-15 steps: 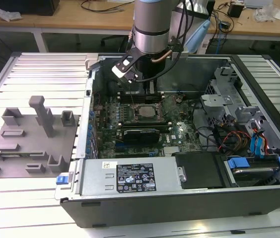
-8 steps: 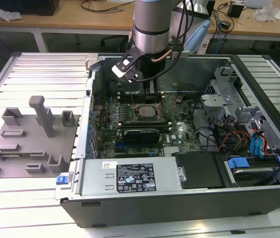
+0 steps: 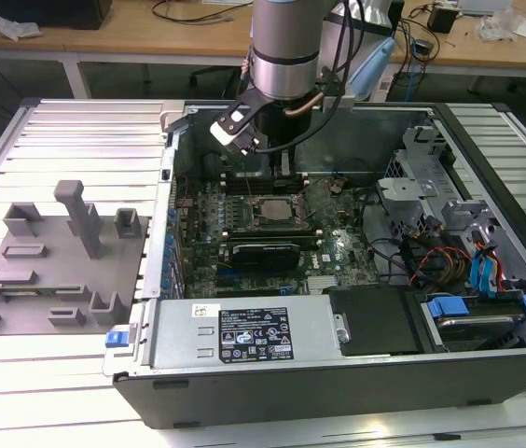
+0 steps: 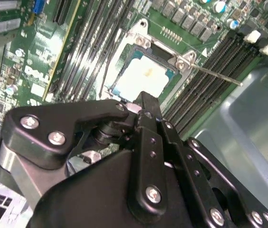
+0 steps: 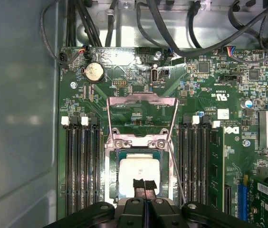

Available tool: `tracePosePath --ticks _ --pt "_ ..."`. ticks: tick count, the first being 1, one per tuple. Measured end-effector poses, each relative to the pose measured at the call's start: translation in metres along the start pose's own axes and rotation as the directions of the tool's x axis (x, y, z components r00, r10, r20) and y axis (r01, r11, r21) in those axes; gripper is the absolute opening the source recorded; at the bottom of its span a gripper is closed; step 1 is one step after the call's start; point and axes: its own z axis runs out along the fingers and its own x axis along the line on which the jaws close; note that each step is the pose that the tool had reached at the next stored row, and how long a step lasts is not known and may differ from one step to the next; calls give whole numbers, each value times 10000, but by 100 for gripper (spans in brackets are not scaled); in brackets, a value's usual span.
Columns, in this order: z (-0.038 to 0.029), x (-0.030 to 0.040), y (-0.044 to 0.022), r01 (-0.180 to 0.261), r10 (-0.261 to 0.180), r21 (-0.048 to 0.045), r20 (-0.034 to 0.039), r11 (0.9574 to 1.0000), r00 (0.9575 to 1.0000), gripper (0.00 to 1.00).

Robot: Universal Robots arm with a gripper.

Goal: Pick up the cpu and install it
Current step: 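Close the cpu cover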

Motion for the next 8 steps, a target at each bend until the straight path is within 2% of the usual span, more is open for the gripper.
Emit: tracePosePath --ticks 3,7,8 --pt "-107 1 6 0 0 -2 -3 10000 10000 11" --pt "-297 5 15 -1 1 -1 0 10000 10000 11" --pt "-323 5 16 0 0 -1 -1 10000 10000 11"
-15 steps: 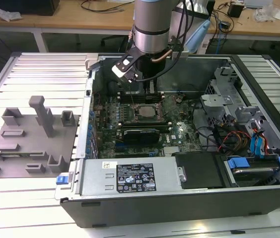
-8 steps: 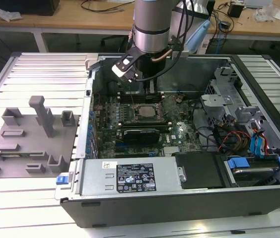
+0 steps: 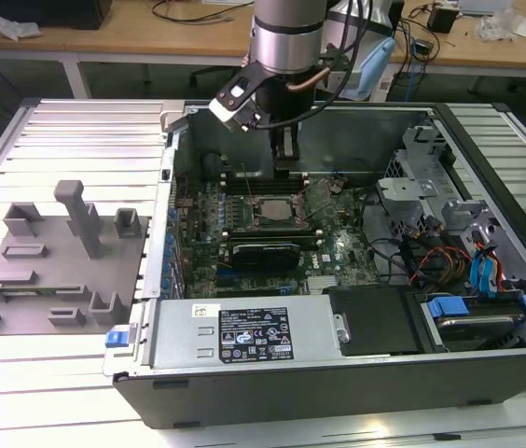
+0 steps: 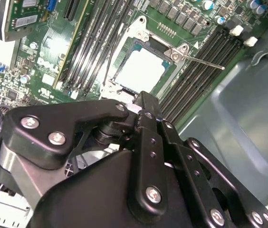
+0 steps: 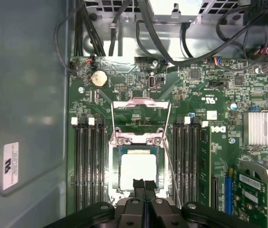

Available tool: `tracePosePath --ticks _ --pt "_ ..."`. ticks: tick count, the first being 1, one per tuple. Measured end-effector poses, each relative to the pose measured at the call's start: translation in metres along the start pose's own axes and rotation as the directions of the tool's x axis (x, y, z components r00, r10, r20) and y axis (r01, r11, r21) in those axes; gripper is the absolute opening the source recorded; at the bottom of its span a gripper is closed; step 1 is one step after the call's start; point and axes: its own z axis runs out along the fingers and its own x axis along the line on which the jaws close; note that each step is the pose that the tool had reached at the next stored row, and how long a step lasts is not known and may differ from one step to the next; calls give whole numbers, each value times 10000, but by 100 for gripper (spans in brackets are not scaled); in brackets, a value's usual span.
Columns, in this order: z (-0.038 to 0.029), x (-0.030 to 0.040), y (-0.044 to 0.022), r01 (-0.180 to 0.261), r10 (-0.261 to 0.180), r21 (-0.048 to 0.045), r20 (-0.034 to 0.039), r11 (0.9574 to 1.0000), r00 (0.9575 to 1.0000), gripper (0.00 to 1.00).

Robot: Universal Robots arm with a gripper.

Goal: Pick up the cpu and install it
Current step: 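Close the cpu cover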

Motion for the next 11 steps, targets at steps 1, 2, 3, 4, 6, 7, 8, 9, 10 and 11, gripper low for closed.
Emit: tracePosePath --ticks 1,2,3,4,6,7,8,9,10,11 --pt "-10 0 1 0 0 -1 0 10000 10000 11" --pt "-12 0 1 0 0 -2 -1 10000 10000 11" --pt "-12 0 1 0 0 -1 -1 10000 10000 11" --pt "-12 0 1 0 0 -1 -2 10000 10000 11" --pt "-12 0 1 0 0 0 1 10000 10000 11" --pt "-13 0 6 -1 1 0 2 10000 10000 11" --pt "-13 0 12 0 0 1 2 10000 10000 11" --pt "-12 -1 19 0 0 1 3 10000 10000 11" --pt "-12 0 28 0 0 0 3 10000 10000 11" --pt "-11 0 44 0 0 0 2 10000 10000 11"
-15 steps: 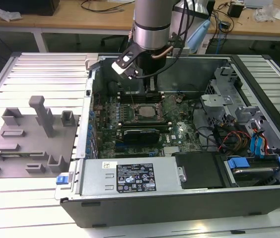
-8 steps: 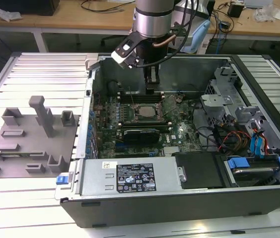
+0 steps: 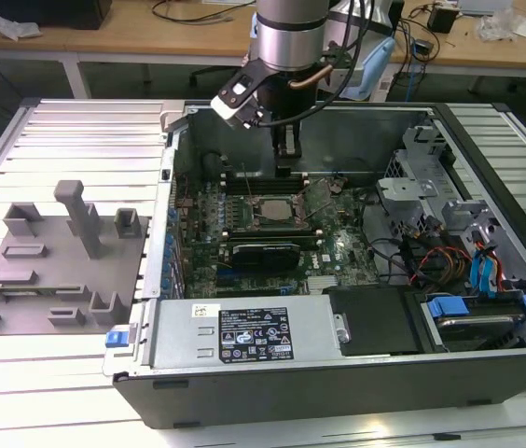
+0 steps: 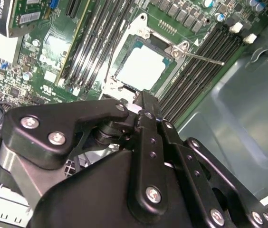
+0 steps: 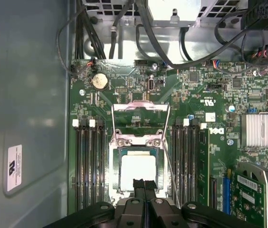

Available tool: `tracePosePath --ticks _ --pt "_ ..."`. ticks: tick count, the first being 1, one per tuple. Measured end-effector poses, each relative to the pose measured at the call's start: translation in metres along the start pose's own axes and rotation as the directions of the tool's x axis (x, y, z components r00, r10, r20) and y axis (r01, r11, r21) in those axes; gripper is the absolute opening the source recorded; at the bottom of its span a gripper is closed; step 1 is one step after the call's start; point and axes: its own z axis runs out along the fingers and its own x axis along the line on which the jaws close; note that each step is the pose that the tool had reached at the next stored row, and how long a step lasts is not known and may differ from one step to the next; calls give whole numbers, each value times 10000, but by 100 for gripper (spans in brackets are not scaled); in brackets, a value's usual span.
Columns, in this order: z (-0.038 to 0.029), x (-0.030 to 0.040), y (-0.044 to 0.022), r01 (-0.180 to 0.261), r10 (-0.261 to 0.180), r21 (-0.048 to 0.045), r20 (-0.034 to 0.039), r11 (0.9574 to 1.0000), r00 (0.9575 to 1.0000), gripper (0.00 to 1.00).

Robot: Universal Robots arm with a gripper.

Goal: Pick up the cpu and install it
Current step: 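Close the cpu cover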

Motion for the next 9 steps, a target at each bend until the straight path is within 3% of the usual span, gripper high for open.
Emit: tracePosePath --ticks 9 --pt "11 -1 216 1 -1 -1 -1 10000 10000 11"
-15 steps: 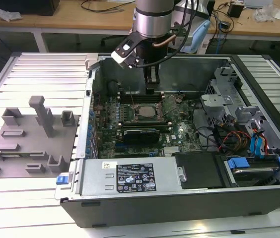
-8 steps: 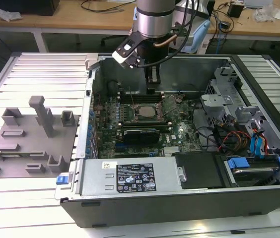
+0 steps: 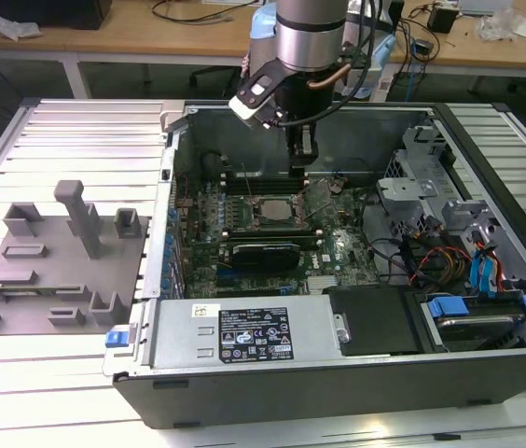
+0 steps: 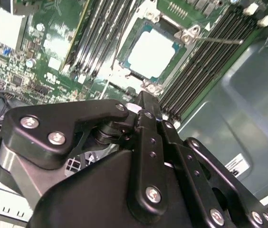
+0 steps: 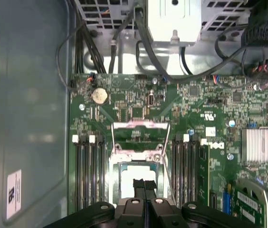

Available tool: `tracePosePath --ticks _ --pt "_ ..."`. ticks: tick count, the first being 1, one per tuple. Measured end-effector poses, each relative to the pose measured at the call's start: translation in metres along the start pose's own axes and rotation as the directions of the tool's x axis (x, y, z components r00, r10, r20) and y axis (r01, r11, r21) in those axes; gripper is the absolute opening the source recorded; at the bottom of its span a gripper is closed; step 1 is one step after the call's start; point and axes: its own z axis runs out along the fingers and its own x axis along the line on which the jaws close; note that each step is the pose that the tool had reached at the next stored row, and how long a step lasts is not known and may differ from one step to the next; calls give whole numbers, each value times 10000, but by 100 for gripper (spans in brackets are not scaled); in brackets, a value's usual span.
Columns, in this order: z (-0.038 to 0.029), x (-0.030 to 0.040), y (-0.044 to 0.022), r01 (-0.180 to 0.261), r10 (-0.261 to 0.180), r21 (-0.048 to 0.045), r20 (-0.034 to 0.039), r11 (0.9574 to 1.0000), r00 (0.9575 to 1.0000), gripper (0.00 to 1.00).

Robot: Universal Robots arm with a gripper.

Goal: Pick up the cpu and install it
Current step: 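Close the cpu cover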

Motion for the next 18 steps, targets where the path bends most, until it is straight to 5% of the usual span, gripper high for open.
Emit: tracePosePath --ticks 18 --pt "17 -2 335 -1 1 0 0 10000 10000 11"
